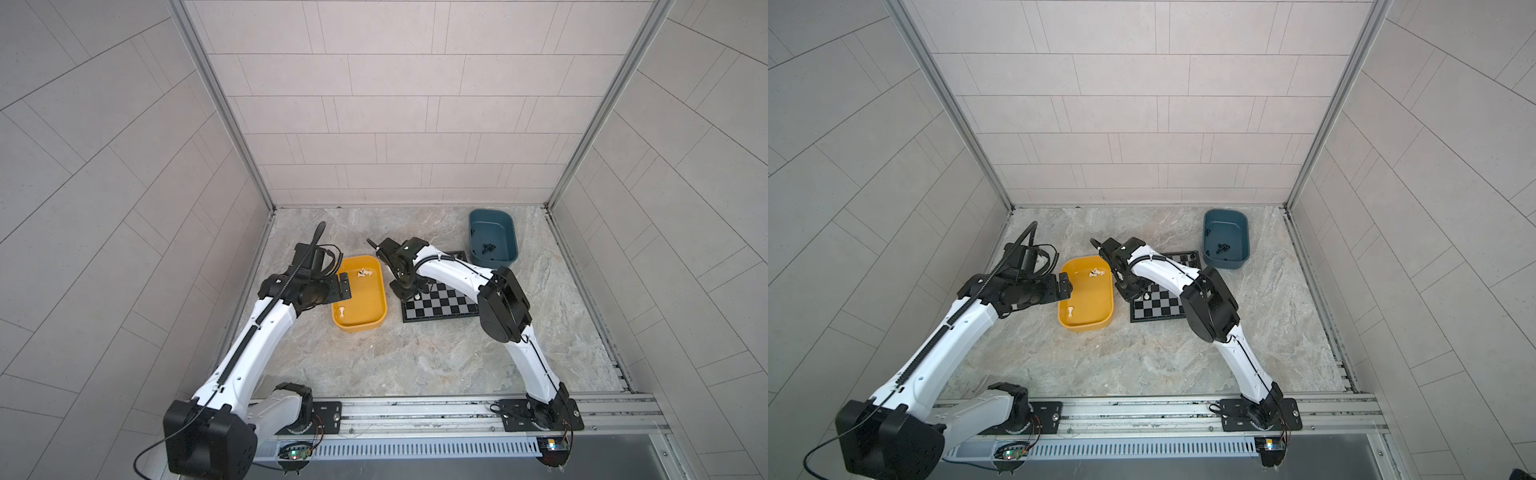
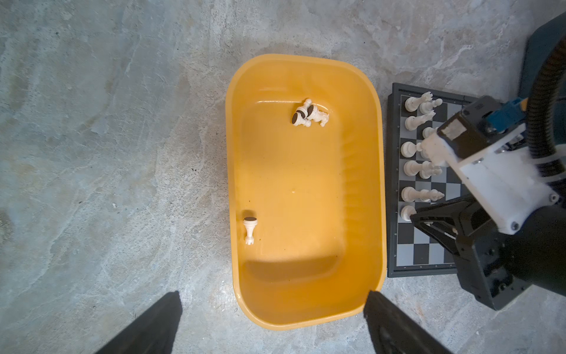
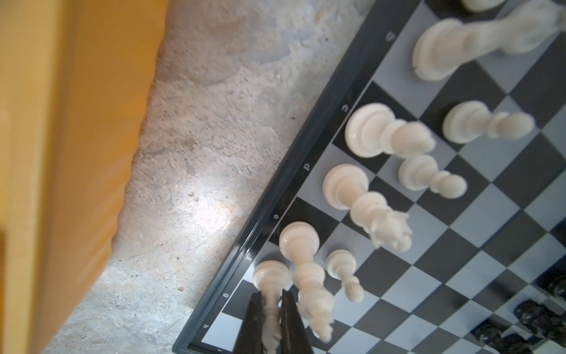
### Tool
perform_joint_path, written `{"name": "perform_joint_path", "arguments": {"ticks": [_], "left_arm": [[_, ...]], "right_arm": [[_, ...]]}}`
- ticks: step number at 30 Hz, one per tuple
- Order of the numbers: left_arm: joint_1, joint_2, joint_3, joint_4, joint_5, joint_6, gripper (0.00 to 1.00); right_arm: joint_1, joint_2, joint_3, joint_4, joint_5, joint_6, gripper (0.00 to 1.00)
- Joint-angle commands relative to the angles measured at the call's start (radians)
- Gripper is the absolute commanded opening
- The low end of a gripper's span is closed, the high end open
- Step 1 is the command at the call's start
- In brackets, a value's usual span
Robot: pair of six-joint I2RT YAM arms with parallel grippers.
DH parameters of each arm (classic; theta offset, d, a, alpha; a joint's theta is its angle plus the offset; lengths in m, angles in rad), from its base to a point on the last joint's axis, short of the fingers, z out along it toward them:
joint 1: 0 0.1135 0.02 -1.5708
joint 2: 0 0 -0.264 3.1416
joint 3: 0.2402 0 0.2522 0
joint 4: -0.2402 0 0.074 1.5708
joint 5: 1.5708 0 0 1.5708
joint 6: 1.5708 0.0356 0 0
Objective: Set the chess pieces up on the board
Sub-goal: 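Lower the white piece onto the board with the right gripper and release, then raise the right gripper off the board while the left gripper moves over the tray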
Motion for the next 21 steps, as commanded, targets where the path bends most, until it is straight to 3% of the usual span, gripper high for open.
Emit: {"name": "perform_joint_path", "arguments": {"ticks": [1,11,16,21], "left_arm": [[0.001,0.002,0.026,-0.012,-0.001,-0.005,1.0],[0.003,0.008,0.026,-0.014,-0.004,-0.009,1.0],[0.006,0.023,0.042,-0.015,0.056,-0.023,1.0],[0.004,0.082,0.095,0.025,0.242,-0.128,0.92]], "right_arm": [[-0.003,0.021,0.015,-0.025,0.015,-0.001,0.15],[-0.005,-0.044,0.049,-0.05,-0.016,0.017,0.23],[-0.004,-0.23,0.017,-0.056,-0.085,0.042,0.29],[-0.012,-0.476,-0.116,0.01,-0.084,0.042,0.46]]}}
